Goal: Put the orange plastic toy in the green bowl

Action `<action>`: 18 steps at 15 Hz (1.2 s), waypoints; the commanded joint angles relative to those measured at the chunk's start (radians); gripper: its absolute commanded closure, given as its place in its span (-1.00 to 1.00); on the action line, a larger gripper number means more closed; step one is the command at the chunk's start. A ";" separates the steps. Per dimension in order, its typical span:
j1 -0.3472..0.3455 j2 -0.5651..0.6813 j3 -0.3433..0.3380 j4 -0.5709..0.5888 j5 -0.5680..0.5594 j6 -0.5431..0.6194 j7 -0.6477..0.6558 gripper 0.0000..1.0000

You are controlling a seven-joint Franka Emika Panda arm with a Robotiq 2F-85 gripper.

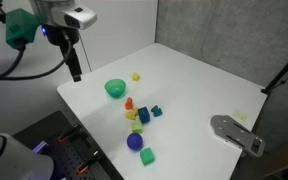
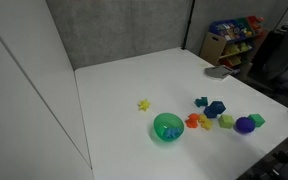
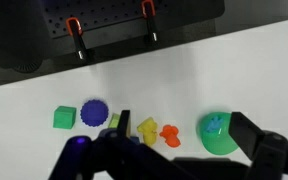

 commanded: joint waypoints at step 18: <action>-0.027 0.549 0.016 0.316 0.010 0.131 0.107 -1.00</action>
